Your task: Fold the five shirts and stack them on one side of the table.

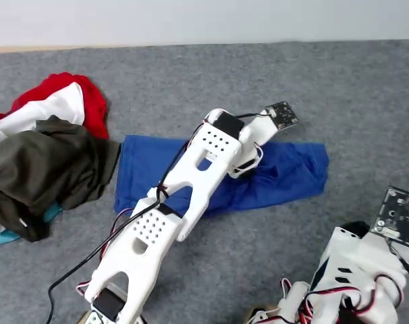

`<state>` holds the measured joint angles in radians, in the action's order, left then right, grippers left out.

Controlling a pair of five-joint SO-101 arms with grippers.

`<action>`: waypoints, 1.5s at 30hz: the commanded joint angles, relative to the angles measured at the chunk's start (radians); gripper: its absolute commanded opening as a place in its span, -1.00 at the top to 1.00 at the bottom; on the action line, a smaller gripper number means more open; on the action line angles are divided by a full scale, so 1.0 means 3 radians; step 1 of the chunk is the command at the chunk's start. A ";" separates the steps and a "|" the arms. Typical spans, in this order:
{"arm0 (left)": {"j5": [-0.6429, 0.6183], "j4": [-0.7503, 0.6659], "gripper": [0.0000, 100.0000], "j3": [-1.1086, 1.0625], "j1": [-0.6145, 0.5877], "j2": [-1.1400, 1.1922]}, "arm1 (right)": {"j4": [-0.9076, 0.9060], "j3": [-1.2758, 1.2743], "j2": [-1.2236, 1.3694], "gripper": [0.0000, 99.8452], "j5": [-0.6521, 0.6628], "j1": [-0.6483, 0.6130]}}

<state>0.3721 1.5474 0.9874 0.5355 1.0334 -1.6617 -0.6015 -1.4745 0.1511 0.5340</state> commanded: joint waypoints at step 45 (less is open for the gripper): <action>-0.0010 0.0685 0.84 -0.0033 0.0563 -0.0143 | -0.0013 0.0036 -0.0008 0.98 -0.0020 0.0049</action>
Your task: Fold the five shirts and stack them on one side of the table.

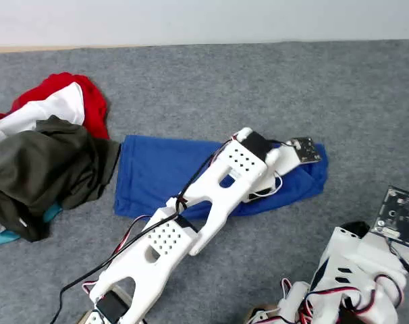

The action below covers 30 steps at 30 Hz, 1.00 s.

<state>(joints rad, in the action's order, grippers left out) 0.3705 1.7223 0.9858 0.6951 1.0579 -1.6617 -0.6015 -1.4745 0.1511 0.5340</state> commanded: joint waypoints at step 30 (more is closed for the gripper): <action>-0.0174 0.0102 0.84 -0.0028 -0.0194 -0.0517 | 0.0008 0.0036 0.0018 0.98 -0.0031 0.0049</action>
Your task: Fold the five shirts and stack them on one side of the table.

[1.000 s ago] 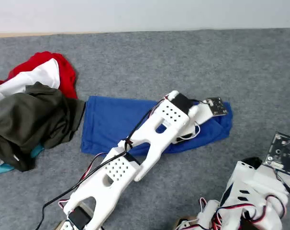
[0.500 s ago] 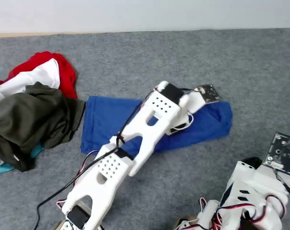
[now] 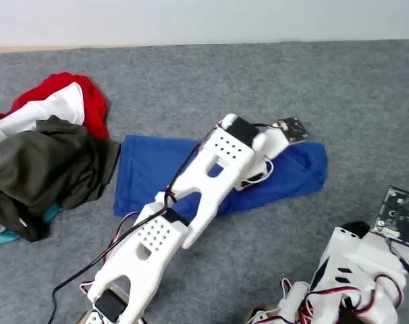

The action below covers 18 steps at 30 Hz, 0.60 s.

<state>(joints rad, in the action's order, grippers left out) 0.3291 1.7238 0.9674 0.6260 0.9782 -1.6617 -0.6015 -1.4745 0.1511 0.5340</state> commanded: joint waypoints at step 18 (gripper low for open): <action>-0.0220 0.0097 0.67 0.0156 0.0179 -0.0547 | 0.0008 0.0036 0.0018 0.98 -0.0031 0.0049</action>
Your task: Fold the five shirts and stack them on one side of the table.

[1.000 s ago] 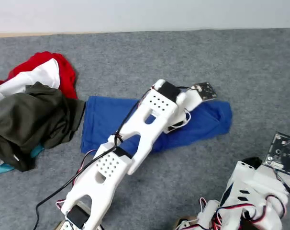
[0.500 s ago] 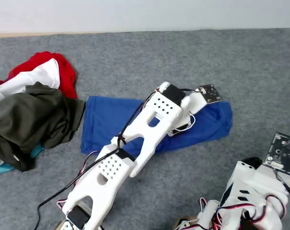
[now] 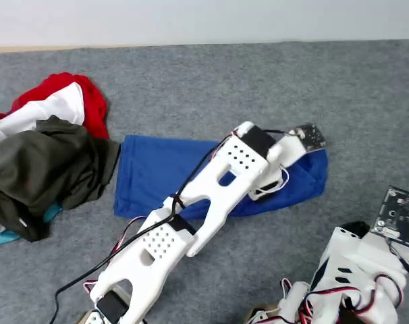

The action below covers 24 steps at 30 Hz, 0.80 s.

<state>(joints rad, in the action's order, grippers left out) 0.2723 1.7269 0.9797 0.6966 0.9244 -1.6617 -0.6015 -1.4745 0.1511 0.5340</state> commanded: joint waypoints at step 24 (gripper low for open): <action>-0.0020 0.0092 0.67 -0.0463 -0.0159 -0.0624 | 0.0013 -0.0066 0.0003 0.98 -0.0031 0.0043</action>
<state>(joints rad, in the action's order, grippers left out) 0.2723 1.7269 0.8493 0.6598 0.8002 -1.6617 -0.6276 -1.4745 0.1511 0.5340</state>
